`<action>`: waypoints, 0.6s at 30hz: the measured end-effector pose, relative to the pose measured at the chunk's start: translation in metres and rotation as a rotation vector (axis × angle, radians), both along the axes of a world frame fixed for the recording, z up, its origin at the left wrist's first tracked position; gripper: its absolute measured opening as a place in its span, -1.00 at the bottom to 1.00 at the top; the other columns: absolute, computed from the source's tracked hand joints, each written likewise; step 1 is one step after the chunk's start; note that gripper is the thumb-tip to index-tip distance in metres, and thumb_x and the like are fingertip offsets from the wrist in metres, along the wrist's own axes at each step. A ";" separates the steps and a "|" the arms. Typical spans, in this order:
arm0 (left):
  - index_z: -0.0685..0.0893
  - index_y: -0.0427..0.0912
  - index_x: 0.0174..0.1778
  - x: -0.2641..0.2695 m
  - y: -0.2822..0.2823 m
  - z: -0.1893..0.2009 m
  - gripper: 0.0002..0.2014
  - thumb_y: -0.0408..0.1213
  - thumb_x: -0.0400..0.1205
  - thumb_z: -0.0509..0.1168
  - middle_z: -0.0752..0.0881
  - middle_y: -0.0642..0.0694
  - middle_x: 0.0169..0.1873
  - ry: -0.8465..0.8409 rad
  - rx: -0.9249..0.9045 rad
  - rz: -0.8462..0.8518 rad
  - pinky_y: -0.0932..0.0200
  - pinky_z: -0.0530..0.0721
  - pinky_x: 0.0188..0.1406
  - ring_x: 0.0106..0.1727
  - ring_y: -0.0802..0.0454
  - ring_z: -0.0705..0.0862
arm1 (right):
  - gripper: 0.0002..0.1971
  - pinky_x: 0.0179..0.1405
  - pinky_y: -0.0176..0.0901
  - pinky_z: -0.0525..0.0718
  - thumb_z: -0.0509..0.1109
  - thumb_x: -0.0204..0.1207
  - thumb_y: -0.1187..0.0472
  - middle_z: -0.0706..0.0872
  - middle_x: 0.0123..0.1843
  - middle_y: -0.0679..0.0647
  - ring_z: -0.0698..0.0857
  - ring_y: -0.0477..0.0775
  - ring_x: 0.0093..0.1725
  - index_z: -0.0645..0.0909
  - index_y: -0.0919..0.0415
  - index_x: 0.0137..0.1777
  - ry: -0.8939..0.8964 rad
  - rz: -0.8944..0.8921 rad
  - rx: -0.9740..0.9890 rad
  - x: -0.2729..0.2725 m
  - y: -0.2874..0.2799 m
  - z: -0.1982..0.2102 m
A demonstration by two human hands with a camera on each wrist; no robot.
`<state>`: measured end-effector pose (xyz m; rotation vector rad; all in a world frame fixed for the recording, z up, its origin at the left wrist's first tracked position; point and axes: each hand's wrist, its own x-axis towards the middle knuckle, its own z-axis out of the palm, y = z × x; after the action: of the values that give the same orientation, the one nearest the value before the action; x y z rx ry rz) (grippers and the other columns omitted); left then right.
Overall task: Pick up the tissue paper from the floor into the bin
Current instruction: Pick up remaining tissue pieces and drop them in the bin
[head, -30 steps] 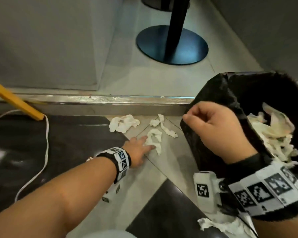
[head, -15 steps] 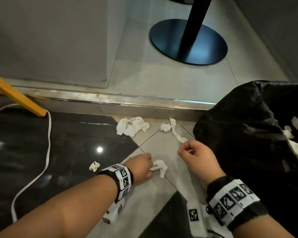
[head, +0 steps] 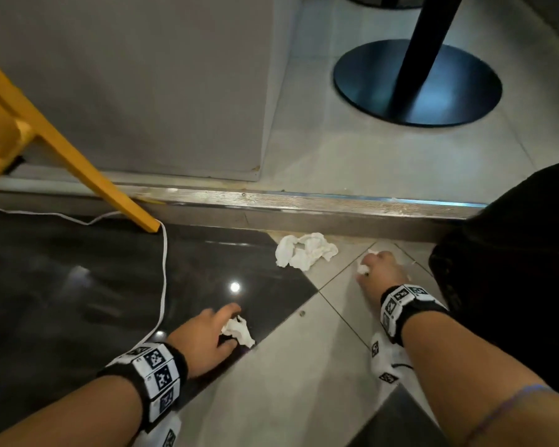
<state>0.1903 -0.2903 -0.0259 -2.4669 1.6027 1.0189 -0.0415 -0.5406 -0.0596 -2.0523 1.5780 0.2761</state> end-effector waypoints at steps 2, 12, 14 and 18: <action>0.16 0.21 0.54 0.000 0.002 -0.012 -0.39 0.02 0.58 0.23 0.56 -0.16 0.28 -0.020 0.090 -0.049 0.08 0.56 0.27 0.26 -0.14 0.63 | -0.84 0.04 -0.05 0.60 0.22 0.54 0.25 0.62 0.11 0.28 0.67 0.33 0.06 0.57 0.24 0.05 -0.067 -0.048 -0.007 0.004 0.009 0.001; 0.39 -0.22 0.29 -0.005 -0.009 -0.020 -0.71 -0.29 0.65 0.11 0.49 -0.25 -0.03 -0.024 0.265 -0.252 0.01 0.55 0.09 0.13 -0.31 0.64 | -0.33 0.10 0.00 0.60 0.29 0.56 0.23 0.62 0.28 0.26 0.63 0.27 0.21 0.10 0.00 0.61 -0.116 0.196 0.097 0.098 0.019 0.033; 0.39 -0.22 0.31 -0.002 -0.009 -0.022 -0.69 -0.29 0.64 0.12 0.52 -0.28 0.03 -0.010 0.275 -0.262 0.01 0.56 0.12 0.08 -0.27 0.64 | -0.34 0.24 0.00 0.56 0.32 0.56 0.17 0.51 0.44 0.25 0.56 0.27 0.36 0.14 -0.01 0.62 -0.012 0.224 0.141 0.102 0.022 0.022; 0.41 -0.20 0.27 0.006 -0.006 -0.028 -0.71 -0.25 0.64 0.11 0.38 -0.12 -0.07 0.011 0.232 -0.256 0.12 0.48 -0.01 -0.13 -0.06 0.45 | -0.55 0.24 -0.02 0.51 0.17 0.65 0.10 0.52 0.44 0.30 0.56 0.29 0.36 0.31 0.19 0.51 0.164 0.309 0.160 0.085 0.052 0.006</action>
<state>0.1960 -0.2966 -0.0543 -2.0505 1.6434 1.1079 0.0432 -0.4882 -0.0541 -2.1860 1.2757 0.6768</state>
